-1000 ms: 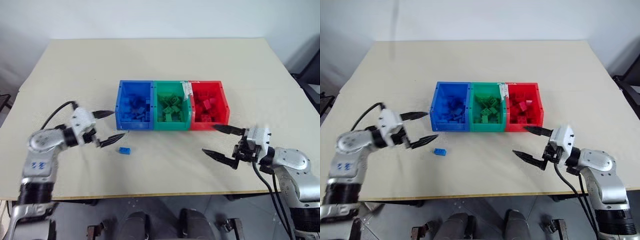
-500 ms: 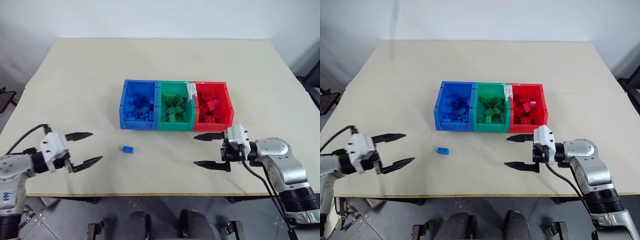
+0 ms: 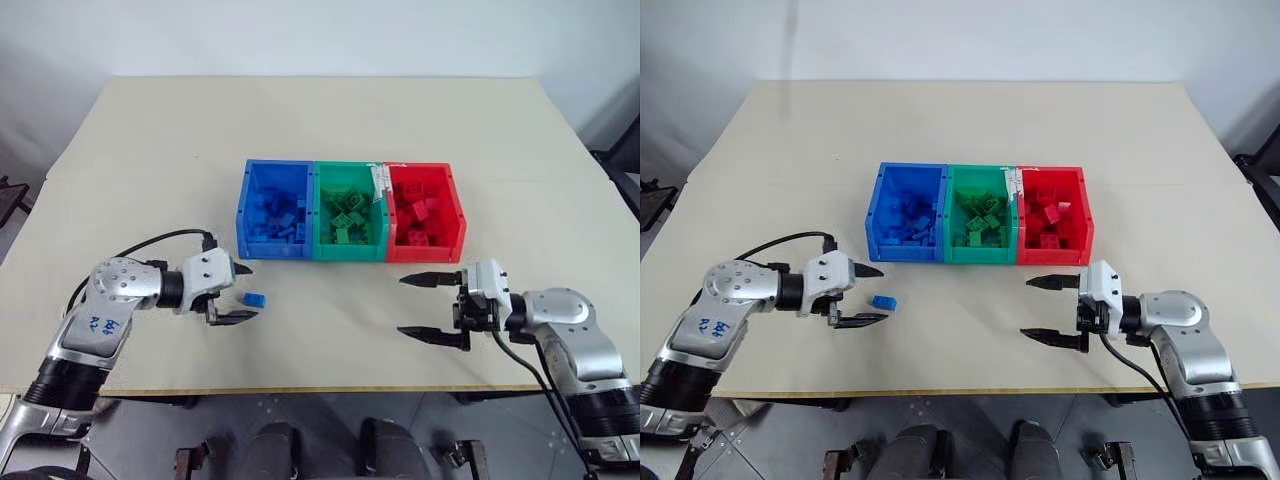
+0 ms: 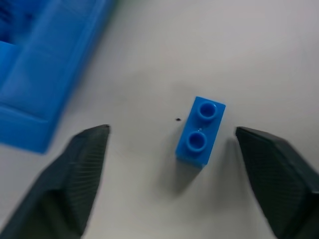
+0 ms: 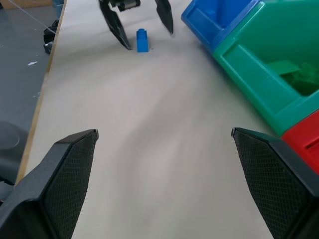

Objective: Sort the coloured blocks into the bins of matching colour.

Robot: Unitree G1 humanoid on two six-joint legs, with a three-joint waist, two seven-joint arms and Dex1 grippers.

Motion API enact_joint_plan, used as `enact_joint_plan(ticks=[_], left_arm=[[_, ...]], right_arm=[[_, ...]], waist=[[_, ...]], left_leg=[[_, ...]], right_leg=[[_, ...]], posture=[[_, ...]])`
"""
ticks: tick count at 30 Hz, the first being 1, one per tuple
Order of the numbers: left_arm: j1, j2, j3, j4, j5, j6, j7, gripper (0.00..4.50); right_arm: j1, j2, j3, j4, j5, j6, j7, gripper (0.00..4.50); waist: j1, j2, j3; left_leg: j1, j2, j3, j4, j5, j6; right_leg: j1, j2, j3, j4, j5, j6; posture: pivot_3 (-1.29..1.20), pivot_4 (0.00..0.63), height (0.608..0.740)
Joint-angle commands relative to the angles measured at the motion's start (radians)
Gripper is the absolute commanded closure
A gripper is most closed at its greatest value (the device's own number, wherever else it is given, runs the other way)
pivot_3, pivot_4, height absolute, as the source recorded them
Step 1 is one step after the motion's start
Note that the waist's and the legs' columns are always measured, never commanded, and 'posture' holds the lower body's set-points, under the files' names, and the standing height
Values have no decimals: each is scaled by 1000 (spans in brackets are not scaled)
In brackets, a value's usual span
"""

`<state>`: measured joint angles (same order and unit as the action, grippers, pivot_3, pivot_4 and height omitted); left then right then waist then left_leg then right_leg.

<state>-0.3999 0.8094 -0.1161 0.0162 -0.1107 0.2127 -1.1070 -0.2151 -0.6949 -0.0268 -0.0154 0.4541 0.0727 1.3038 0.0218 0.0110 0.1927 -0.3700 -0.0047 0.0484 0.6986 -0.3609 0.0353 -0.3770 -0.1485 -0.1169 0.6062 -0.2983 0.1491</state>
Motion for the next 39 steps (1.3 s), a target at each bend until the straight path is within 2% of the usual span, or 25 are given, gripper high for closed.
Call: enact_joint_plan(ticks=[1,6,8,13,14,18,20,24,30,35,39], left_arm=[[-5,5,-35,16,14,8,-33,1599],[-13,3,-41,42,20,-12,-49,3253],[-16,-27,-3,41,-29,-42,-47,3840],[-16,-101,126,-34,-190,15,-9,3840],[-50,-139,155,-27,-204,40,57,3840],[-164,-236,192,21,-182,72,231,3840],[-242,-270,163,95,-111,62,319,3840],[-327,-311,123,210,-70,44,351,3840],[-352,-317,132,259,-66,-8,361,2082],[-218,-222,204,157,-125,-56,276,529],[-62,-125,280,70,-183,-113,175,529]], right_arm=[[22,-17,-52,-65,26,8,-29,0],[59,-17,-77,-114,30,23,-64,0],[77,-14,-92,-136,32,27,-88,0],[126,38,-162,-192,61,43,-209,0],[139,63,-180,-207,71,45,-252,0],[160,133,-215,-246,72,31,-362,0],[148,161,-210,-243,55,12,-402,0],[114,181,-197,-212,22,-34,-435,0],[96,171,-186,-173,14,-63,-411,0],[87,143,-177,-122,11,-92,-342,0],[65,102,-159,-50,9,-115,-251,0]], waist=[[1,0,0],[3,0,0],[3,0,0],[2,0,0],[2,0,0],[7,0,0],[5,0,0],[2,0,-1],[0,0,0],[-11,0,0],[-22,0,0]], left_leg=[[0,0,0,0,0,0],[1,0,0,1,0,0],[1,0,0,1,0,0],[0,0,-1,1,1,0],[0,0,-1,1,1,0],[-1,0,-3,2,1,0],[0,-1,-1,2,1,0],[0,-1,0,1,1,0],[0,-1,0,0,1,0],[0,0,1,0,1,0],[0,1,0,-1,1,0]], right_leg=[[0,0,0,0,0,0],[1,0,1,0,0,0],[1,0,1,1,0,0],[0,-1,1,1,0,0],[0,-1,1,1,0,0],[1,-1,-1,1,0,0],[1,-1,1,1,0,0],[1,0,1,1,0,0],[0,1,0,0,0,0],[0,1,1,0,0,0],[0,1,1,0,0,0]], posture=[[0,150,740],[0,150,740],[0,150,740],[0,150,740],[0,150,740],[0,150,740],[0,150,740],[0,150,740],[0,150,740],[0,150,740],[0,150,740]])
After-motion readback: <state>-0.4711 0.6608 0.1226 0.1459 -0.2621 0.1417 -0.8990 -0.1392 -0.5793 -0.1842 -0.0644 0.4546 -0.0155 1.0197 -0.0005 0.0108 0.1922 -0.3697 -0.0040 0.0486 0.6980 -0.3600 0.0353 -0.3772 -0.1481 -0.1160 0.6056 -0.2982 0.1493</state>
